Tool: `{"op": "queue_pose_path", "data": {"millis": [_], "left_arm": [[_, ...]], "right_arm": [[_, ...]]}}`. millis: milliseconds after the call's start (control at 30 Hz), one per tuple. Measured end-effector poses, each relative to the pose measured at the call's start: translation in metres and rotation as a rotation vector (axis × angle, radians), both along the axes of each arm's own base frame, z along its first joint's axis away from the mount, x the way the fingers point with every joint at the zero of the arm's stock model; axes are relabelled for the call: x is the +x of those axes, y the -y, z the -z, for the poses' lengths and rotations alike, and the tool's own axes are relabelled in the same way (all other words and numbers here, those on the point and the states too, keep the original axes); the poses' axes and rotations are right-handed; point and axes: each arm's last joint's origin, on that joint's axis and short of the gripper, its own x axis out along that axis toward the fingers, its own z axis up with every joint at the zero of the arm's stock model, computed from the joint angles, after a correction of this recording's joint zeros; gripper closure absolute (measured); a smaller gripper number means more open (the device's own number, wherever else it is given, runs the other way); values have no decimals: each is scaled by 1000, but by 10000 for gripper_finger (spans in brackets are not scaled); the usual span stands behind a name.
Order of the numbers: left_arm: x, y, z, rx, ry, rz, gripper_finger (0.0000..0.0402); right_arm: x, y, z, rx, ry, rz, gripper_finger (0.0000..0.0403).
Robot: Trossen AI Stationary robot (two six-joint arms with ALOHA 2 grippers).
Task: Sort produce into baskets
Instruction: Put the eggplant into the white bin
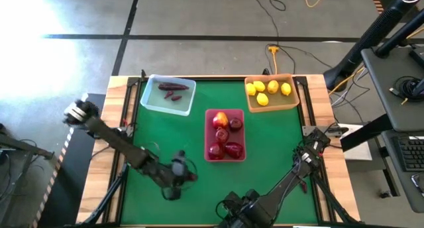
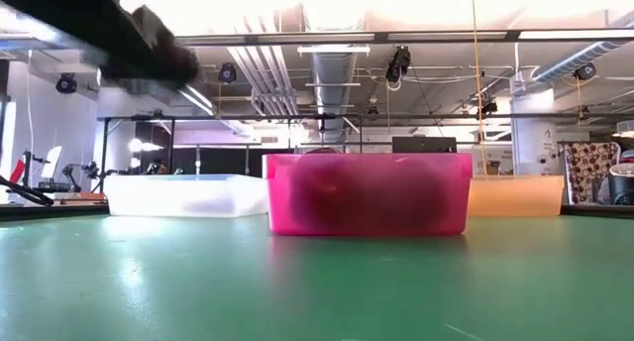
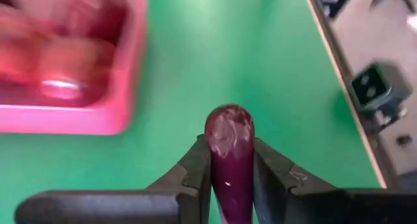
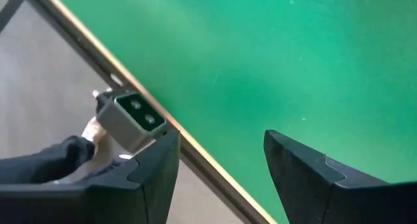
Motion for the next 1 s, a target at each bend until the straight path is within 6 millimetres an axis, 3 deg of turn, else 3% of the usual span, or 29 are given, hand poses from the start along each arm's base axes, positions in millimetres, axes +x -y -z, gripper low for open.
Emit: {"op": "queue_pose_path", "data": {"millis": [167,400,567,767,867,1000], "left_arm": [[-30,-47,-33,16,21,-130,342],[-43,-145,-50,91,-59,-504,342],[-51,-212,-45,101,-129,-712,342],[-76,-288,-25,-49,-199,-930,342],[-86,-316,-15,-56,-232,-1000,342],[-84,-344,-5,-69,-281,-1032,342]], "right_arm": [[14,18,-1,-27,23,59,188],[34,60,-21,-160,123,83,188],[42,101,-44,-231,122,0,188],[45,165,-84,-407,145,-117,188],[43,204,-106,-494,153,-163,188],[38,252,-128,-560,138,-189,188]]}}
